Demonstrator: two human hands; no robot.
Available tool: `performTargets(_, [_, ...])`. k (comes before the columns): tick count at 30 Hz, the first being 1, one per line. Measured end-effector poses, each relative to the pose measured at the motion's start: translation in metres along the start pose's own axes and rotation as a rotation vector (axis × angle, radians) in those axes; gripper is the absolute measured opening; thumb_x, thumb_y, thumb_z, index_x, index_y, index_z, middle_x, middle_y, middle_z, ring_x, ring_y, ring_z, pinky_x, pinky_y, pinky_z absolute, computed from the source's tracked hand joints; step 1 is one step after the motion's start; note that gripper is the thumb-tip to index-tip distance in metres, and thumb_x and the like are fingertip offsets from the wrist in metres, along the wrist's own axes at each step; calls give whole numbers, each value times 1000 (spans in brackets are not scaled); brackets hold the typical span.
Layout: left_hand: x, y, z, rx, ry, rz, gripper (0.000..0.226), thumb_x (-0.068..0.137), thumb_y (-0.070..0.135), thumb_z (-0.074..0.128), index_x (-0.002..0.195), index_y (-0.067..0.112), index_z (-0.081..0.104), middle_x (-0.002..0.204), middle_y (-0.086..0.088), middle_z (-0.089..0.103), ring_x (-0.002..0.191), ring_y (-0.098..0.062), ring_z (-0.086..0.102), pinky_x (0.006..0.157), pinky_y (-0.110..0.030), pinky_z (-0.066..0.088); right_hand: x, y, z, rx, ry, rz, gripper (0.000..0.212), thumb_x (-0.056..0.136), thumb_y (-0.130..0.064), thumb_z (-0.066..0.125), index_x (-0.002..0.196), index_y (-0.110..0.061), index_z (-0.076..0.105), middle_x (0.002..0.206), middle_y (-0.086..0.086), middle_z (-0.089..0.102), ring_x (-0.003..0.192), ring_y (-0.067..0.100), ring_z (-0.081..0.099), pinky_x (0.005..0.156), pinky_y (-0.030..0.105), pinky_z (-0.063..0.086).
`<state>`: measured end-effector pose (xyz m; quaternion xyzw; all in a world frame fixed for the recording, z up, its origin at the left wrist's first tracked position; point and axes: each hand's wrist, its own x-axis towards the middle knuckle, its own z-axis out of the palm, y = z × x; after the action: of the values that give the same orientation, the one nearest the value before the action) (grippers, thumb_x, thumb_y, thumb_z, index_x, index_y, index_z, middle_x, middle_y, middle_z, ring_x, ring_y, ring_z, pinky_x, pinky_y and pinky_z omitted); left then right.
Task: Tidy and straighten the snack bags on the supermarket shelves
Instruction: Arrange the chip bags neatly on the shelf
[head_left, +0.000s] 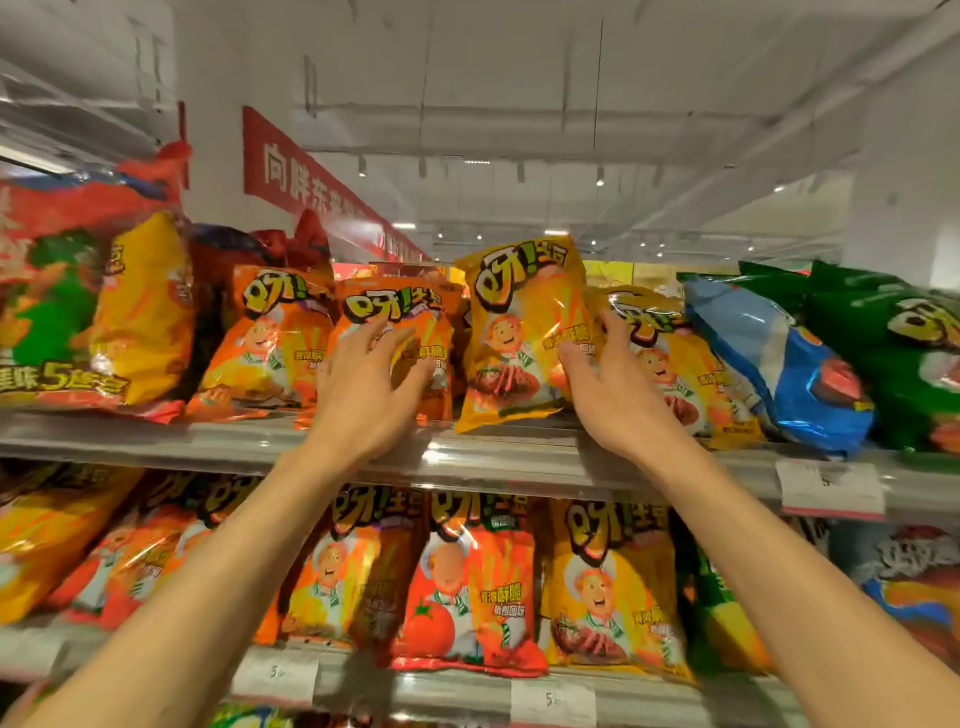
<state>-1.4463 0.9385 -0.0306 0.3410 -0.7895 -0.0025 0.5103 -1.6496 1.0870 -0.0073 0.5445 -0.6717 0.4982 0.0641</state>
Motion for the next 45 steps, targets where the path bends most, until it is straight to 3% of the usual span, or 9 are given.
performTargets(6, [-5, -8, 10, 71, -6, 33, 63, 92, 57, 41, 145, 27, 54, 158, -2, 43, 148, -24, 33, 120, -52, 21, -1, 11, 18, -434, -3, -189, 63, 111, -37, 28, 164, -13, 3, 170, 19, 0, 158, 31, 1, 128, 41, 7])
performTargets(12, [-7, -9, 10, 61, -19, 46, 64, 93, 59, 41, 146, 27, 53, 159, -1, 43, 148, -24, 33, 120, -51, 22, 6, 8, 16, -507, -157, -176, 86, 101, -68, 26, 163, -22, -12, 170, 15, -14, 158, 29, -2, 126, 39, 7])
performTargets(22, [-9, -9, 9, 96, -39, 54, 66, 95, 59, 35, 150, 26, 49, 164, -4, 35, 155, -24, 20, 126, -51, 7, 9, 0, 17, -591, -298, -130, 85, 100, -70, 23, 162, -24, -13, 168, 22, -17, 157, 36, -5, 127, 44, 6])
performTargets(25, [-12, -4, 6, 80, -39, 37, 65, 95, 56, 36, 151, 25, 48, 165, -5, 32, 156, -24, 17, 126, -50, 4, 5, -1, 14, -438, -206, -132, 89, 99, -68, 36, 164, -20, -2, 170, 16, -10, 158, 30, -5, 128, 43, 7])
performTargets(28, [-21, 6, -3, -50, 24, 47, 56, 96, 49, 48, 142, 19, 58, 155, -7, 46, 147, -26, 34, 121, -49, 24, -5, -4, 0, -220, -92, -124, 80, 98, -61, 50, 162, -24, 20, 169, 6, 17, 155, 23, 20, 124, 42, 25])
performTargets(32, [-45, 23, -15, -338, 87, -26, 25, 99, 37, 61, 122, 25, 64, 125, 7, 60, 119, -18, 56, 98, -33, 45, -34, -3, -28, 43, 77, -26, 53, 98, -48, 61, 145, -27, 47, 138, -8, 55, 119, 7, 57, 92, 23, 50])
performTargets(35, [-66, 35, -19, -593, 62, -135, 9, 99, 33, 64, 107, 28, 65, 107, 12, 67, 98, -5, 64, 80, -22, 47, -60, 6, -47, 208, 151, 113, 34, 98, -41, 64, 128, -27, 60, 117, -7, 68, 94, 8, 70, 81, 26, 59])
performTargets(40, [-96, 57, -9, -924, -87, -284, 9, 97, 24, 68, 106, 23, 68, 101, 3, 72, 91, -16, 72, 85, -36, 58, -101, 31, -74, 375, 154, 272, 17, 99, -26, 65, 114, -20, 65, 90, 2, 77, 74, 14, 71, 63, 23, 56])
performTargets(45, [-117, 91, 9, -1029, -125, -335, 9, 94, 24, 70, 103, 25, 70, 97, 0, 75, 88, -16, 72, 74, -27, 51, -126, 66, -115, 401, 182, 304, 17, 98, -23, 66, 114, -18, 68, 94, 7, 78, 73, 14, 70, 65, 24, 57])
